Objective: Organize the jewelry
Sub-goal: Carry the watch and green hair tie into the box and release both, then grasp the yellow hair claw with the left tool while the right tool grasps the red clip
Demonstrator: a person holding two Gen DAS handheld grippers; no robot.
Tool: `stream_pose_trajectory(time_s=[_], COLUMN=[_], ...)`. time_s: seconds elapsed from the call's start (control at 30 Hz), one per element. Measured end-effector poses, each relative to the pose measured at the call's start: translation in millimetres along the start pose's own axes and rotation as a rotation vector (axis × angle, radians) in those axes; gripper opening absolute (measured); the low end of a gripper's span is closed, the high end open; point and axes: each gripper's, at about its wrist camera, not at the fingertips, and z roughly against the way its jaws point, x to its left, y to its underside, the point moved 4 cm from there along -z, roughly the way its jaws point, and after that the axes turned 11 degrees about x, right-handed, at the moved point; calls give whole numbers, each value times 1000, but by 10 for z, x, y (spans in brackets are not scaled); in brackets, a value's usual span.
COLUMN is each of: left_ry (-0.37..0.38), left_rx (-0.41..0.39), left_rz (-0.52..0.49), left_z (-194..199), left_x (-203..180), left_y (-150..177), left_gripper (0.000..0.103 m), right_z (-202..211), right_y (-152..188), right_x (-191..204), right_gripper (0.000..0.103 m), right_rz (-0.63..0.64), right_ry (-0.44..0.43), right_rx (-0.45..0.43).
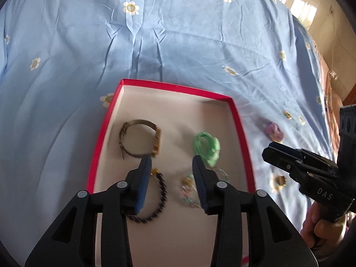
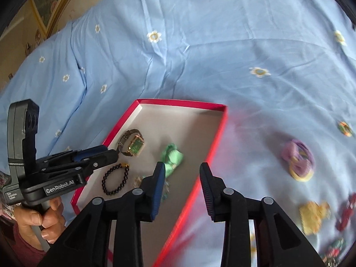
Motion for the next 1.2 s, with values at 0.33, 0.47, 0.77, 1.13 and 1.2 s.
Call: stream_pose_trajectory(time_s=[0.33, 0.47, 0.77, 1.13, 1.2], left_ry=[52, 65, 79, 93, 101], left_rx=[24, 29, 42, 51, 53], left_rz=[-31, -59, -116, -164, -168], left_z=[49, 67, 52, -10, -34], left_x=[-407, -577, -929, -1256, -1329], left_y=[281, 335, 373, 256, 215], left_gripper=[43, 46, 46, 48, 48], right_z=[470, 641, 930, 1106, 1120], right_y=[414, 601, 887, 1025, 1026], right_x=[-445, -663, -1071, -1451, -1496], right_gripper=[36, 36, 36, 37, 37], right_rz=[-95, -136, -217, -289, -296], right_ry=[50, 77, 127, 156, 161], right_rx=[-42, -57, -81, -108, -112])
